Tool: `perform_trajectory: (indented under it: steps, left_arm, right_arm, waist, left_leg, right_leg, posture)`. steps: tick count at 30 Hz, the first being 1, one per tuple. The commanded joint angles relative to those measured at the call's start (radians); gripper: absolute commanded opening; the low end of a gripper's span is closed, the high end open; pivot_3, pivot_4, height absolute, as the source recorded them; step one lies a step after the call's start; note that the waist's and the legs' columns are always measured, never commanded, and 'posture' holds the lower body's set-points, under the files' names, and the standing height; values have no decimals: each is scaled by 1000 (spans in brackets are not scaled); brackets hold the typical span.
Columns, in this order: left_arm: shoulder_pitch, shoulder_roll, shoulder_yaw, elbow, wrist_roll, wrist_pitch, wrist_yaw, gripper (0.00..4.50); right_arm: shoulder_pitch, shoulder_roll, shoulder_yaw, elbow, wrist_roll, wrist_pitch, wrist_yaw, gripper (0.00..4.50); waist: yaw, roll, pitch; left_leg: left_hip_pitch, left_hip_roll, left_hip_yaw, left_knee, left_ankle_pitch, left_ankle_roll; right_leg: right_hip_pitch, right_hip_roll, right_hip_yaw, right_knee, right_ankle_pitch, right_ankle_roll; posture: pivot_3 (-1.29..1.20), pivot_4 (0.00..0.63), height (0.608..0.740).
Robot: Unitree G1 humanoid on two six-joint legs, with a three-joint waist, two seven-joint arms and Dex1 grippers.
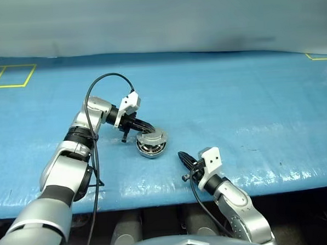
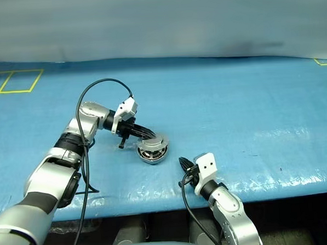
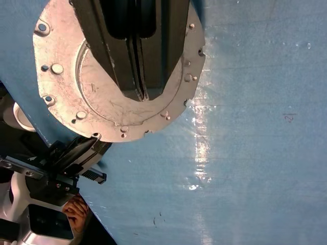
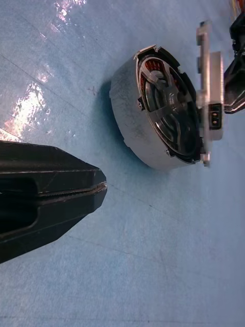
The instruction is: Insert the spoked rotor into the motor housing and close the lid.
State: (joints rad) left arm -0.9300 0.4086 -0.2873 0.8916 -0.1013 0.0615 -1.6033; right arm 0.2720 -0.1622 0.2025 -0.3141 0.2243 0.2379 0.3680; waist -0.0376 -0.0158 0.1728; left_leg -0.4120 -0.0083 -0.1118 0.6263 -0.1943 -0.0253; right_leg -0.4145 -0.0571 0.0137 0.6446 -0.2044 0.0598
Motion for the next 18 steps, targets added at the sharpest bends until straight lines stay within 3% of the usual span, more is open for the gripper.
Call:
perform_trajectory:
  steps: [1,18]
  left_arm:
    - [24,21,-10,-55,-4,14,-11,37]
    - [106,50,17,-180,14,3,42,37]
  right_arm:
    - [-11,5,-11,-34,43,55,5,0]
    - [-149,11,-91,-277,248,360,-45,0]
  waist:
    - [0,0,0]
    - [1,1,-1]
  left_leg:
    - [0,0,0,0,0,0]
    - [1,0,-1,1,0,0]
  right_leg:
    - [0,0,0,0,0,0]
    - [2,0,0,1,0,0]
  posture:
    - [0,150,740]
    - [0,150,740]
